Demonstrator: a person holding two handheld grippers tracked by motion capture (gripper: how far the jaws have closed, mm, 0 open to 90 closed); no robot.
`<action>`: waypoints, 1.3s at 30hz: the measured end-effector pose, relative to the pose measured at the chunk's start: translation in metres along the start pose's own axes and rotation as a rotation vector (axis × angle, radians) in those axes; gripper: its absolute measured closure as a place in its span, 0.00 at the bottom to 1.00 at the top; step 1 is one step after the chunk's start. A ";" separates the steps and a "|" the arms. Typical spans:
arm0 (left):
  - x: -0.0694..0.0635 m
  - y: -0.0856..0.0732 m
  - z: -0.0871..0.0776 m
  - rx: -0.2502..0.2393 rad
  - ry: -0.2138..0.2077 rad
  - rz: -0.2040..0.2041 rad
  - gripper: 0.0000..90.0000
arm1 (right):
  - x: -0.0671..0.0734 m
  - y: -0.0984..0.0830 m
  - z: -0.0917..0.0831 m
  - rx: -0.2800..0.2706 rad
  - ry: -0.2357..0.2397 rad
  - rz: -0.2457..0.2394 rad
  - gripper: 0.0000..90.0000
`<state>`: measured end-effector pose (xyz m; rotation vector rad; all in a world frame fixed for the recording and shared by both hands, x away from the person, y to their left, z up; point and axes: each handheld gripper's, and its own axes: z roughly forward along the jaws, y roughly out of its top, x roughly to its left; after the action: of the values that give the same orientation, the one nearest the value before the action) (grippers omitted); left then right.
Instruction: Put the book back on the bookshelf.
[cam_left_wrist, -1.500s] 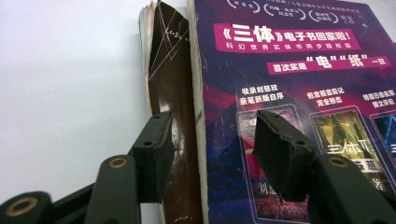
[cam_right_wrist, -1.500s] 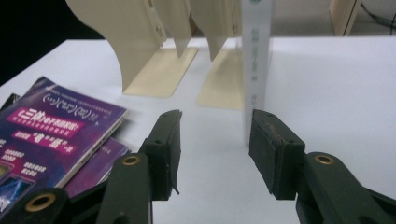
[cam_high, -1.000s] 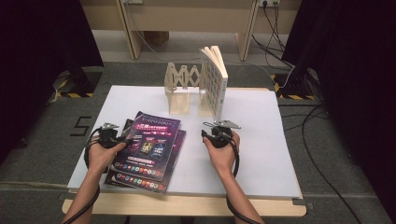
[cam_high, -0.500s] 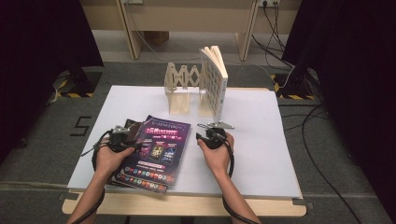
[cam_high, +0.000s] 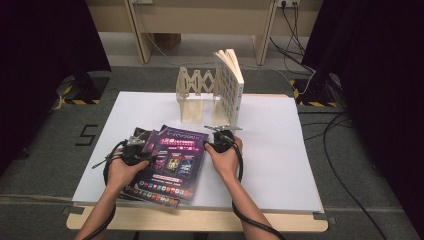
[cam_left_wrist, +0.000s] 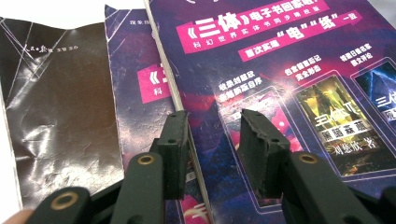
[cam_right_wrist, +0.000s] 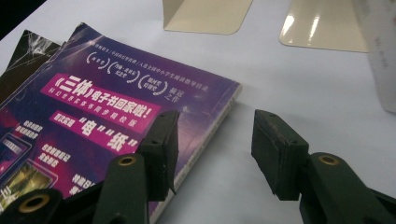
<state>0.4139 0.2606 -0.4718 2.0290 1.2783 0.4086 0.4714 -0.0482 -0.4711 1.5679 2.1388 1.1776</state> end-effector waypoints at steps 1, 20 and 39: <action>0.000 0.000 0.000 0.000 0.000 0.002 0.69 | 0.000 0.003 0.005 0.006 0.002 0.008 0.57; 0.001 0.002 0.002 0.002 -0.010 -0.010 0.66 | -0.007 0.016 0.027 0.050 0.025 0.075 0.55; 0.003 0.007 0.009 -0.002 -0.022 -0.039 0.57 | -0.012 0.019 0.040 0.070 0.073 0.131 0.54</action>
<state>0.4252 0.2577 -0.4740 1.9984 1.3013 0.3683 0.5136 -0.0384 -0.4866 1.7444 2.1733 1.2309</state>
